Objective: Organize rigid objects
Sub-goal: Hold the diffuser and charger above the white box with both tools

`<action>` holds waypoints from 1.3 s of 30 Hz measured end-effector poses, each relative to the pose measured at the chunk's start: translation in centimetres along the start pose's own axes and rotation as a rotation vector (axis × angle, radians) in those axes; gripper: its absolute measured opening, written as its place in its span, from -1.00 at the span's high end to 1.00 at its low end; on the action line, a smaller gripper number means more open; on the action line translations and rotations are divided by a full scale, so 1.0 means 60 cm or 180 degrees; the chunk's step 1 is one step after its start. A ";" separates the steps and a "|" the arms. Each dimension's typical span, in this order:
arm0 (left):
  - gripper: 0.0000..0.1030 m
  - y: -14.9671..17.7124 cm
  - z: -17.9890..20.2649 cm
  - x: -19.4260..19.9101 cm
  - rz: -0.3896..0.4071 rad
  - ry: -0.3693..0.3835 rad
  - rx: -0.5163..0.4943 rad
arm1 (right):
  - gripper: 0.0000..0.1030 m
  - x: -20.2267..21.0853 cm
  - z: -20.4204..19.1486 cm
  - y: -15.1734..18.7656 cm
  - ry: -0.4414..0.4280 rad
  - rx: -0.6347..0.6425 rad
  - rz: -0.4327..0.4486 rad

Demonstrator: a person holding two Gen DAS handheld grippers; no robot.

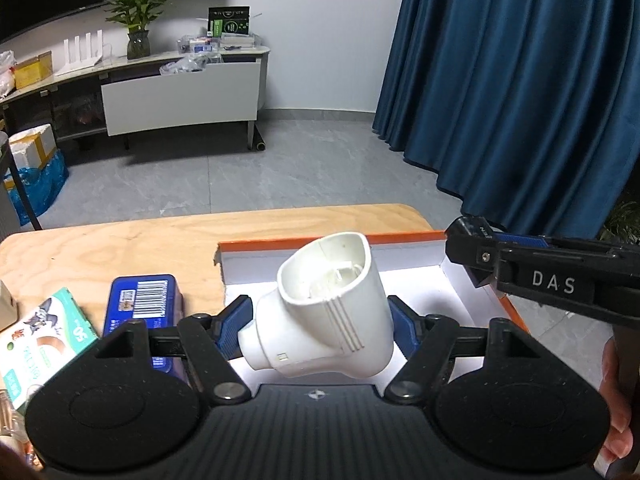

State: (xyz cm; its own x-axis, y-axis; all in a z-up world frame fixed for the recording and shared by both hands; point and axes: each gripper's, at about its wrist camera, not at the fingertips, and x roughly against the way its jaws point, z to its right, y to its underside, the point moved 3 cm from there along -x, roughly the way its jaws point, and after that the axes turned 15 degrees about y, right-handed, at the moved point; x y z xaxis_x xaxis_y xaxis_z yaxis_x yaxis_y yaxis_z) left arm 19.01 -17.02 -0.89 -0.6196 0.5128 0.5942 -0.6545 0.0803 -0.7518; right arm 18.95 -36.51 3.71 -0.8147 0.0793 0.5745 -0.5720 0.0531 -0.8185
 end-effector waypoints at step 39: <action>-0.42 -0.009 -0.006 -0.012 0.0052 -0.0017 0.0032 | 0.15 -0.020 -0.016 0.005 0.0087 0.0097 -0.0028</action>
State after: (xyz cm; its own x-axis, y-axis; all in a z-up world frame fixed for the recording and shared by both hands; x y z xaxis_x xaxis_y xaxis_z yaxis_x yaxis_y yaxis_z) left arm 19.98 -17.13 -1.03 -0.6325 0.5094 0.5835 -0.6487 0.0632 -0.7584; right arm 19.83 -35.65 2.76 -0.8070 0.1060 0.5810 -0.5821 0.0235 -0.8128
